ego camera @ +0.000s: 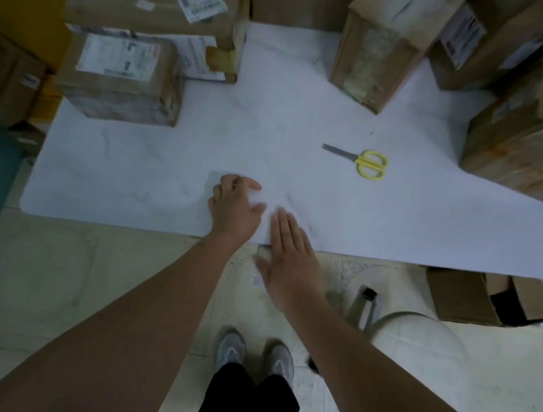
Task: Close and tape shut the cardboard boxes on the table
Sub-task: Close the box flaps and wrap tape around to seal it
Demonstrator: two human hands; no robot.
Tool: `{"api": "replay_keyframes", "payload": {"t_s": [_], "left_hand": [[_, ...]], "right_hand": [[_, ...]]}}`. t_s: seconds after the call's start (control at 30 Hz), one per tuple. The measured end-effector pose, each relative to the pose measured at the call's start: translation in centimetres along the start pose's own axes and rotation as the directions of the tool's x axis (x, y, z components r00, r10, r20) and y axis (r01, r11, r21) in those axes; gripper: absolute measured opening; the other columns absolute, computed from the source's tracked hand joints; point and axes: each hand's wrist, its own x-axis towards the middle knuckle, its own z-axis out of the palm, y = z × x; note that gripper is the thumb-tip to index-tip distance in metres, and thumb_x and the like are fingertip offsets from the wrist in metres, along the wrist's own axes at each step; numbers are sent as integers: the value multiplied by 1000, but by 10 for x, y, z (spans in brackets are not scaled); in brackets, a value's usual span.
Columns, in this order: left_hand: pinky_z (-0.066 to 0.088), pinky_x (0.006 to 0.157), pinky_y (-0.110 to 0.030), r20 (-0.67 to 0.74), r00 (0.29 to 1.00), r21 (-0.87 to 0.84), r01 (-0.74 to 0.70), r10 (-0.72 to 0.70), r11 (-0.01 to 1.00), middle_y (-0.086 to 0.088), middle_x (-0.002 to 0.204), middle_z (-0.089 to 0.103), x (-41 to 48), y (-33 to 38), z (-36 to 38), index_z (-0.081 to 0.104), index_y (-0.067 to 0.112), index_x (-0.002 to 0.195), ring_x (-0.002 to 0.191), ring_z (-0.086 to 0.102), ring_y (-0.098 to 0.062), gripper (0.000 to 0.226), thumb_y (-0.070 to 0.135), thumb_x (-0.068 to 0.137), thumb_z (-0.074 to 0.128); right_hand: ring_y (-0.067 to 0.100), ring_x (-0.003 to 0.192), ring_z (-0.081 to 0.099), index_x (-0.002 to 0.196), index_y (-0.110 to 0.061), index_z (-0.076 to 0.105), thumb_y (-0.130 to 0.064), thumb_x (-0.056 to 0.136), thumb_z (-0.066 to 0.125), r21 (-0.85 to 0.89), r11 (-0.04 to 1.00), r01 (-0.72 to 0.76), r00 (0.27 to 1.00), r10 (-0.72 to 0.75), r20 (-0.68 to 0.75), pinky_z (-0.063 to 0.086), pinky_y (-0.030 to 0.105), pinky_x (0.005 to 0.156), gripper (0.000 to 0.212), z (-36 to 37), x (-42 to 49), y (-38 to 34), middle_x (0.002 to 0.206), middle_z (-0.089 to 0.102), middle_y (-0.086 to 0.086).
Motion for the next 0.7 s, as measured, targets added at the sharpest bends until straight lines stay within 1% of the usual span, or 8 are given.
{"api": "replay_keyframes", "payload": {"t_s": [0.07, 0.2, 0.27, 0.33, 0.37, 0.47, 0.6, 0.7], "left_hand": [[29, 105, -38, 45, 999, 34, -12, 11, 999, -7, 137, 36, -1, 1, -6, 54, 22, 123, 126, 37, -29, 34, 22, 90, 61], [34, 106, -42, 121, 993, 152, -30, 12, 988, -11, 141, 35, 0, 13, -31, 48, 17, 133, 128, 36, -32, 36, 29, 99, 49], [36, 105, -43, 118, 993, 183, -20, -2, 983, -11, 142, 37, -2, 25, -50, 46, 16, 136, 129, 38, -32, 39, 33, 100, 46], [38, 103, -43, 99, 995, 192, -49, 31, 980, -12, 141, 40, -2, 44, -75, 45, 15, 138, 128, 40, -32, 42, 35, 101, 44], [38, 103, -42, 100, 993, 198, -74, 55, 977, -12, 142, 41, 0, 57, -89, 45, 15, 140, 129, 41, -31, 43, 35, 101, 43], [38, 105, -42, 91, 982, 191, -181, 166, 965, -10, 143, 43, 15, 99, -128, 42, 17, 144, 130, 42, -29, 45, 36, 102, 40], [41, 104, -42, 59, 940, 167, -340, 335, 925, -13, 140, 44, 51, 163, -161, 41, 16, 145, 126, 46, -31, 47, 35, 102, 42], [44, 101, -41, 94, 905, 185, -425, 414, 886, -11, 136, 45, 86, 203, -165, 41, 17, 145, 122, 49, -30, 48, 34, 101, 45]], "right_hand": [[16, 147, -26, 153, -11, -21, -66, 98, 15, -22, 1000, -19, 1000, 20, 23, -9, 35, 122, 86, 0, -2, -4, 160, -28, 3], [23, 147, -26, 152, -11, -23, -74, 91, 6, -77, 995, -56, 993, 63, 98, -8, 44, 122, 92, -19, -2, -10, 159, -30, 6], [26, 148, -24, 152, -9, -20, -79, 77, -14, -28, 979, -201, 969, 203, 138, -10, 46, 122, 103, -41, 2, -11, 159, -27, 8], [27, 149, -21, 154, -8, -16, -80, 63, -31, 60, 918, -392, 918, 385, 96, -10, 47, 121, 117, -78, 12, -7, 162, -21, 9], [27, 150, -19, 155, -7, -13, -81, 65, -29, 92, 893, -441, 897, 435, 77, -9, 48, 121, 117, -101, 18, -3, 163, -18, 10], [30, 151, -11, 157, -8, -3, -65, 98, 9, 110, 886, -451, 889, 457, -30, -4, 47, 122, 83, -181, 41, 17, 164, -12, 10], [34, 151, -1, 158, -13, 2, -48, 104, 30, 171, 900, -402, 881, 431, -196, 12, 46, 122, 70, -269, 81, 53, 165, -6, 10], [38, 150, 1, 157, -18, 0, -37, 103, 41, 163, 906, -391, 885, 419, -205, 18, 48, 120, 70, -298, 115, 80, 165, -7, 11]]}}
